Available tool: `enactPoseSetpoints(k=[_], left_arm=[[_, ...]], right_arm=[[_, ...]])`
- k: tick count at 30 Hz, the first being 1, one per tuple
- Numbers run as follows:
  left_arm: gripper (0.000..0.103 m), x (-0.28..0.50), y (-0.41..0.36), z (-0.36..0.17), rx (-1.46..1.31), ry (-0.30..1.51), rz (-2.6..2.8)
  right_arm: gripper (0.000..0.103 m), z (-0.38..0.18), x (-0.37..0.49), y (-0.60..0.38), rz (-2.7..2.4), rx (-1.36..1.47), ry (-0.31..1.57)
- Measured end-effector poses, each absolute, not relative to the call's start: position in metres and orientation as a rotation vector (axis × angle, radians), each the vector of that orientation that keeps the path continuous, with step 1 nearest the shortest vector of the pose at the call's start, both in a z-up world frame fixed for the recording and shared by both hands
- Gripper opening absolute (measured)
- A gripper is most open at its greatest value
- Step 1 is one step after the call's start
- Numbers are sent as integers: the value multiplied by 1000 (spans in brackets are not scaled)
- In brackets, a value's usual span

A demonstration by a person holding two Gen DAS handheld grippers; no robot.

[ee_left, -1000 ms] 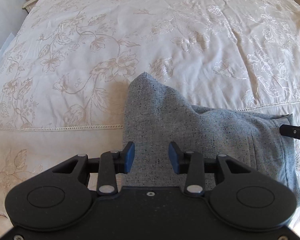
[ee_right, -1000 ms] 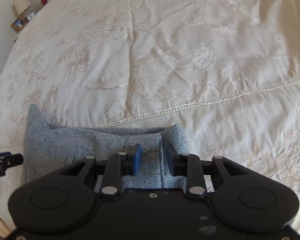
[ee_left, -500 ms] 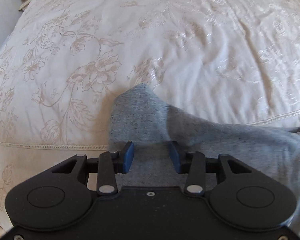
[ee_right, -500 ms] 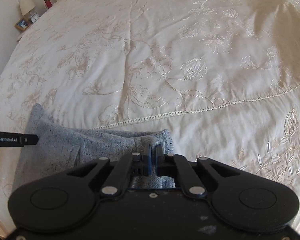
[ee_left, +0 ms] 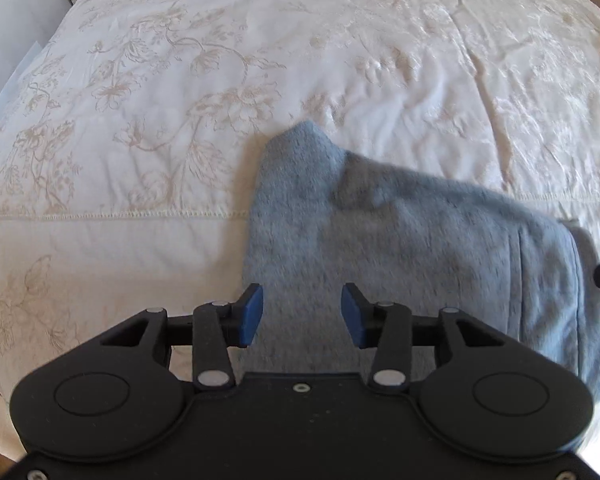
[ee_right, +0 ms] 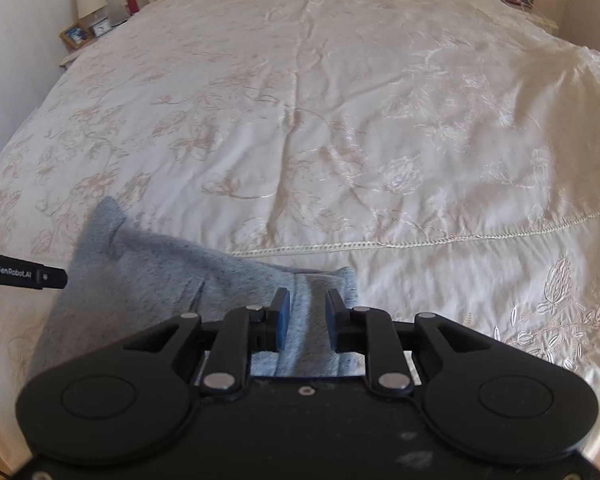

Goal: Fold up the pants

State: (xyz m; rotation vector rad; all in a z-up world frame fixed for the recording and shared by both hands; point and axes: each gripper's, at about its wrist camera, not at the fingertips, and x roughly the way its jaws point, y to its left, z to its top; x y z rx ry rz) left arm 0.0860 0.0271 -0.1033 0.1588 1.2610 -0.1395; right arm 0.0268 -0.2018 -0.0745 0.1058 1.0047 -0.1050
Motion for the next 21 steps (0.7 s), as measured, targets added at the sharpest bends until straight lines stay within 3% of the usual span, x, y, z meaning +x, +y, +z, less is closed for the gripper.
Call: enactPoseSetpoints(k=[5, 8, 21], left_arm=[[55, 61, 11, -157, 271, 1319, -126], [54, 64, 8, -162, 295, 1323, -94], [53, 21, 30, -90, 116, 1245, -115]], right_arm=[[23, -113, 11, -177, -46, 7, 1148], [22, -144, 7, -183, -86, 37, 1226], [29, -69, -17, -183, -163, 114, 1136]])
